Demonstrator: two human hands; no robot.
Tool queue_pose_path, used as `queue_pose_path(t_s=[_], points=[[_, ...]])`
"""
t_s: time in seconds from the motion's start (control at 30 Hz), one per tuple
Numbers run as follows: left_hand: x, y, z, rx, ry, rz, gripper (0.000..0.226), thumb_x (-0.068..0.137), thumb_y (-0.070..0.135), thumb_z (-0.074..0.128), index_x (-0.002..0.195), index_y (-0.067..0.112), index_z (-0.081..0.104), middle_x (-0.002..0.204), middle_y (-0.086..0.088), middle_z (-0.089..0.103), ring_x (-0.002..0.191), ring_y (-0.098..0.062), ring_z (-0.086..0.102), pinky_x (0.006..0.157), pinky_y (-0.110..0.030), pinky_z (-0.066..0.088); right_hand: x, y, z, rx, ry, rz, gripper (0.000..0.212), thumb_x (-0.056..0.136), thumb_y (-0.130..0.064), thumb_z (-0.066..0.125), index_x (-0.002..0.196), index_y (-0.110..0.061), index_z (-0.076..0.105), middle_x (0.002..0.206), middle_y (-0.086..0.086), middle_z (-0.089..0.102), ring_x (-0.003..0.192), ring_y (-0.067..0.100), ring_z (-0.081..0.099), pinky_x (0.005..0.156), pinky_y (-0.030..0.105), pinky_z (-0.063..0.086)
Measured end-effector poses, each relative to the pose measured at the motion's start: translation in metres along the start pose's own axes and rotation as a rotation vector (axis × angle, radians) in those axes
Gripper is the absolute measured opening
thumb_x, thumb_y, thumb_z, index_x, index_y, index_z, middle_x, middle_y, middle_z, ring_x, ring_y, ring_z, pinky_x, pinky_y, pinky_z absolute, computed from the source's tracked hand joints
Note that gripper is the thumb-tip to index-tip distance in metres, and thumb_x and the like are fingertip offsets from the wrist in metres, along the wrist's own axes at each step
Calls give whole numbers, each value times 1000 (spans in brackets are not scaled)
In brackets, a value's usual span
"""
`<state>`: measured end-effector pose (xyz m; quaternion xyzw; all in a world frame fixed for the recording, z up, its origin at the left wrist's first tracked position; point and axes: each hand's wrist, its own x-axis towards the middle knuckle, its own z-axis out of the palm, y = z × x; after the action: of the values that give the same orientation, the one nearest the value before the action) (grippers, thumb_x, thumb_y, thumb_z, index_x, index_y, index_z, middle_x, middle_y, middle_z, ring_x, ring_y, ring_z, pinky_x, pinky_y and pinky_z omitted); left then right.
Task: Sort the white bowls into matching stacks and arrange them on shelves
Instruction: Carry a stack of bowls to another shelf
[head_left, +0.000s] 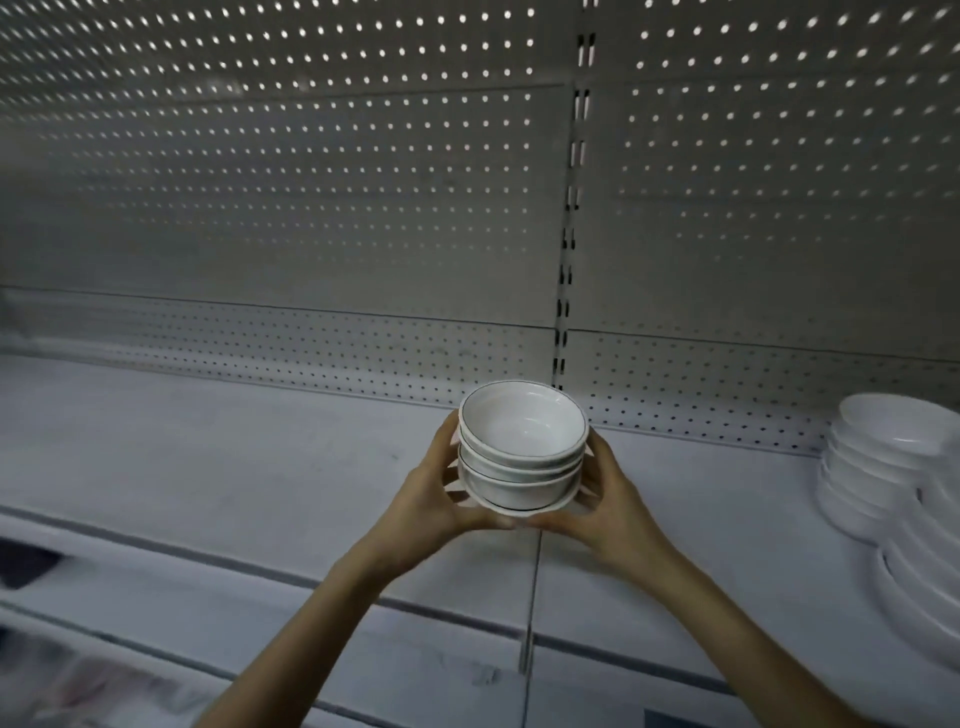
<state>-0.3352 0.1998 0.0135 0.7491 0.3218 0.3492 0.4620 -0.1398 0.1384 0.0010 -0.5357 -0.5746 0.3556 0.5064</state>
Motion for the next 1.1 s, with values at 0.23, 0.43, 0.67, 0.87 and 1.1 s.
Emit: queue_pose_path(t_s=[0.23,0.43,0.67,0.87,1.1], points=[[-52,4,-111,33,145,43,106,63,31,85,147,39,20,133,3,56,117,-9,56,90,-32,54,13,-51,114,117,4,-125,102,51,-40,83,135,-47,25,131,-18,48,122,2,48,100,26,46],[-78,0,-176,6,272,67,103,65,28,82,147,37,21,133,10,54,114,1,56,84,-23,54,33,-85,180,162,-9,-184,90,50,-41,81,121,-60,29,133,-17,48,120,-2,50,96,24,48],[-76,-15,-239,-42,384,86,100,61,24,83,144,37,27,124,7,61,111,-6,60,77,-20,54,81,-104,240,203,-7,-219,84,50,-36,79,118,-58,34,126,-20,53,111,-10,52,84,15,51],[-58,-43,-309,-44,413,77,100,57,26,83,140,41,29,124,8,61,111,-4,60,76,-18,53,140,-100,302,237,-32,-247,83,55,-30,79,121,-55,35,129,-15,53,115,-3,53,85,17,51],[-35,-76,-398,14,372,30,101,61,28,85,142,44,27,123,15,61,114,-3,58,82,-23,54,205,-98,371,243,-47,-217,87,52,-34,80,120,-59,32,131,-15,52,114,-5,54,86,17,51]])
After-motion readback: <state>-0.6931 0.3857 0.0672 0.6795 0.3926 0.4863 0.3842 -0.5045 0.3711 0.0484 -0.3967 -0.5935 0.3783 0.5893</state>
